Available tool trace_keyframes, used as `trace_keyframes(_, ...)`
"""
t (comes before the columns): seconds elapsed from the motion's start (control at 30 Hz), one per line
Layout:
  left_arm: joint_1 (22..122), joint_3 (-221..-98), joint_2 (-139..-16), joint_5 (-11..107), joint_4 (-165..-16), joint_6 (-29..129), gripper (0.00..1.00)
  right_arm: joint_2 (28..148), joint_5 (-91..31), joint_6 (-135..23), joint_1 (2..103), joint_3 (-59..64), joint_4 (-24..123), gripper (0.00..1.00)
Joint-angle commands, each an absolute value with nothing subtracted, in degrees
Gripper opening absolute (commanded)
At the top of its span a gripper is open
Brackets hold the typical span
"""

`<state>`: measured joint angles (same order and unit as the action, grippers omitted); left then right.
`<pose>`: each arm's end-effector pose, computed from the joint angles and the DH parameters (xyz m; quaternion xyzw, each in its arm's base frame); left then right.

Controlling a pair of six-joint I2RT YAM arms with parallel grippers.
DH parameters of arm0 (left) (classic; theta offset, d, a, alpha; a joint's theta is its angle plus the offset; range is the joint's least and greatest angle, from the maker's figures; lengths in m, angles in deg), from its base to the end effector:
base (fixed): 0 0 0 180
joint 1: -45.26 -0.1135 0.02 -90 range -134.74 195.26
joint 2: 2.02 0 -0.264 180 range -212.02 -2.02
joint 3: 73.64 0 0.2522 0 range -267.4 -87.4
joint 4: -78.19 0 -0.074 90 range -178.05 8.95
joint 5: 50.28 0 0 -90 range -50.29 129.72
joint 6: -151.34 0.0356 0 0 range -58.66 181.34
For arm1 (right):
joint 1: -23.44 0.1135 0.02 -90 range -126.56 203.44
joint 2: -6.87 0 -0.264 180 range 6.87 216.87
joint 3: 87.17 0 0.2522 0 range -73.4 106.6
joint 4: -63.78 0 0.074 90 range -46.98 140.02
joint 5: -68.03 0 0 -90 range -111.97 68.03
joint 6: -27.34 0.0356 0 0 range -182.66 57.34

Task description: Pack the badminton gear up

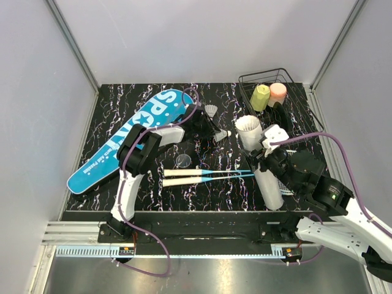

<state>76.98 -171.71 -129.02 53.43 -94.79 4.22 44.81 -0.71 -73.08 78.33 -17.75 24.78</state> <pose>0.4103 -0.2635 0.1386 -0.1415 0.8747 -0.3917 0.2478 0.0871 0.1015 0.3935 -0.2964 0.6878 0.1168 0.6522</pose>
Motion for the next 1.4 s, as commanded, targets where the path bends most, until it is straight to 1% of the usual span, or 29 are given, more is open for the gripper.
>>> trace_keyframes(0.0,77.16,-174.06,-127.88,57.38,-100.00,1.83,0.22,45.02,-1.75,-72.51,78.46,-16.54,27.34,0.32)
trace_keyframes(0.07,76.81,-172.40,-124.04,57.12,-99.30,4.11,0.12,45.54,-1.49,-72.59,78.54,-16.37,27.17,0.32)
trace_keyframes(0.13,76.46,-170.38,-119.72,54.76,-96.94,10.14,0.06,46.42,-0.88,-72.51,78.46,-16.19,26.90,0.32)
trace_keyframes(0.2,75.93,-167.39,-112.26,53.52,-92.82,14.56,0.02,47.65,-0.52,-72.68,78.54,-15.84,26.55,0.32)
trace_keyframes(0.3,74.53,-163.44,-101.71,53.86,-88.07,22.47,0.02,49.93,-0.70,-73.29,78.46,-15.48,26.46,0.32)
trace_keyframes(0.37,73.65,-161.24,-94.52,56.84,-83.41,28.18,0.02,52.21,-1.75,-74.17,78.63,-14.96,26.37,0.32)
trace_keyframes(0.4,73.04,-160.79,-92.30,58.85,-79.65,29.77,0.02,53.27,-2.10,-74.52,78.46,-14.78,26.37,0.32)
trace_keyframes(0.43,71.90,-160.09,-90.19,63.83,-77.96,32.31,0.02,54.15,-2.63,-74.96,78.54,-14.61,26.03,0.32)
trace_keyframes(0.57,70.04,-157.28,-77.12,71.61,-70.22,37.77,0.02,60.03,-6.05,-77.77,78.54,-13.03,24.62,0.32)
trace_keyframes(0.7,69.95,-159.29,-68.39,76.79,-61.88,45.41,0.02,62.68,-11.50,-80.15,78.46,-12.32,23.21,0.32)
trace_keyframes(0.77,70.04,-160.26,-64.62,80.04,-61.07,46.22,0.01,63.82,-14.14,-80.77,78.54,-11.97,22.77,0.32)
trace_keyframes(0.93,69.95,-162.63,-61.35,89.88,-61.15,46.05,0.01,65.50,-17.92,-80.94,78.54,-11.35,22.24,0.32)
trace_keyframes(1.07,70.04,-163.51,-60.81,90.78,-60.45,46.49,0.01,64.53,-20.64,-81.20,78.63,-12.14,23.12,0.32)
trace_keyframes(1.17,70.13,-164.39,-62.39,94.03,-60.54,45.61,0.01,63.74,-21.88,-81.30,78.63,-12.49,23.91,0.32)
trace_keyframes(1.37,72.23,-166.76,-65.82,94.99,-56.76,48.15,0.00,61.99,-23.99,-81.73,78.63,-13.20,25.41,0.32)
